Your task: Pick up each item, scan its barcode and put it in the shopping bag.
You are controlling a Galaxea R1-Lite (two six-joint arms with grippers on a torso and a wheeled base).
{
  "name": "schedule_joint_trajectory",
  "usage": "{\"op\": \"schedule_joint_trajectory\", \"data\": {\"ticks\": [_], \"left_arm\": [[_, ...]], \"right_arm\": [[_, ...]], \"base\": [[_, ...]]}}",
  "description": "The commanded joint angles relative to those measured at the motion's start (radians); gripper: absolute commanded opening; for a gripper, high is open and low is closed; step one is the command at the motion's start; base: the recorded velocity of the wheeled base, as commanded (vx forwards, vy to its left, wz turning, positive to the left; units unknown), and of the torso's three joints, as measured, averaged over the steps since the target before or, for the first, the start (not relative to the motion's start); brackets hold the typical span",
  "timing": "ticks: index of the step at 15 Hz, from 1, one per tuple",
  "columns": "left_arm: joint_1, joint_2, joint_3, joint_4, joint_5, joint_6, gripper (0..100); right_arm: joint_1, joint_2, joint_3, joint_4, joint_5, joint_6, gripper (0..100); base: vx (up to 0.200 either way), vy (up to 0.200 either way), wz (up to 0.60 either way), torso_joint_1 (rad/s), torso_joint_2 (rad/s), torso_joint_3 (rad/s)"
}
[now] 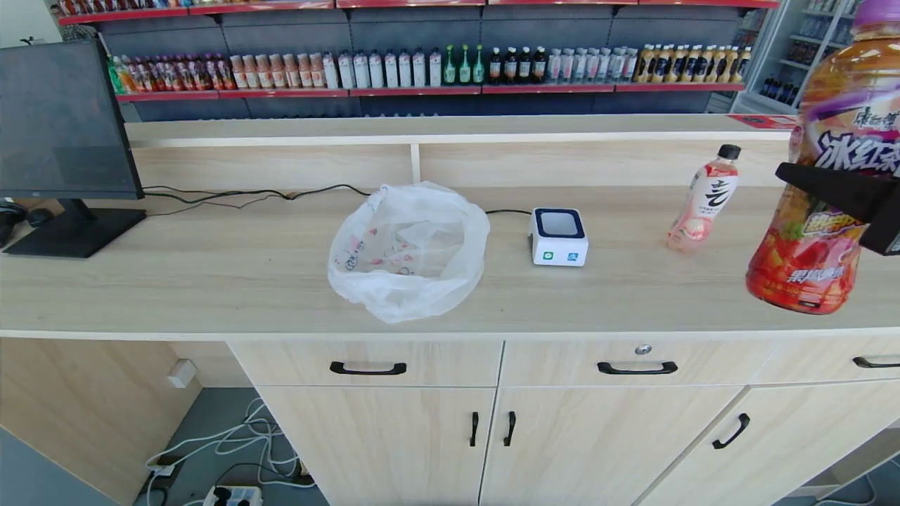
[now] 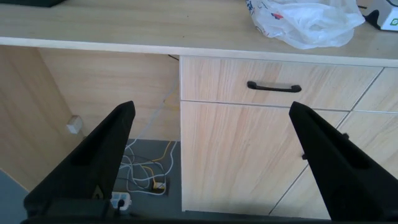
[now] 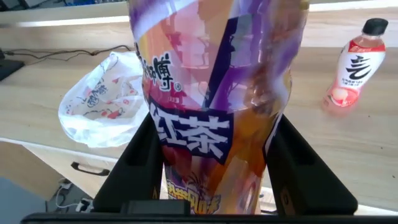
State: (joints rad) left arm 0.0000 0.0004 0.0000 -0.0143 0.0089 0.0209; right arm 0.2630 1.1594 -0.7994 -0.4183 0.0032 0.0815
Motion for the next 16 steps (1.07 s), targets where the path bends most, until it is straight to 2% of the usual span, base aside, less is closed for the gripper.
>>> {"op": "schedule_joint_trajectory", "data": {"ticks": [1, 5, 10, 12, 14, 16], "left_arm": [[0.0, 0.0, 0.0, -0.001, 0.0, -0.002, 100], [0.0, 0.0, 0.0, -0.003, 0.0, 0.001, 100], [0.0, 0.0, 0.0, -0.003, 0.0, -0.001, 100], [0.0, 0.0, 0.0, -0.001, 0.0, 0.004, 100], [-0.002, 0.0, 0.0, 0.0, 0.0, 0.017, 100], [0.0, 0.0, 0.0, -0.003, 0.0, 0.024, 100]], "right_arm": [[-0.008, -0.012, 0.042, 0.004, 0.003, -0.025, 0], [-0.008, 0.003, 0.025, 0.004, 0.035, -0.042, 0], [-0.031, 0.088, -0.058, 0.003, 0.072, -0.042, 0], [-0.074, 0.141, -0.129, -0.01, 0.112, -0.034, 0], [-0.123, 0.263, -0.213, -0.097, 0.156, 0.049, 0], [-0.128, 0.461, -0.305, -0.293, 0.172, 0.055, 0]], "base": [[0.0, 0.2, 0.0, -0.002, -0.01, 0.012], [0.0, 0.2, 0.0, 0.01, 0.01, 0.0], [0.0, 0.2, 0.0, 0.003, 0.01, 0.002], [0.0, 0.0, 0.0, 0.0, 0.0, 0.0], [0.0, 0.0, 0.0, 0.0, 0.0, 0.0], [0.0, 0.0, 0.0, 0.0, 0.0, 0.0]]}}
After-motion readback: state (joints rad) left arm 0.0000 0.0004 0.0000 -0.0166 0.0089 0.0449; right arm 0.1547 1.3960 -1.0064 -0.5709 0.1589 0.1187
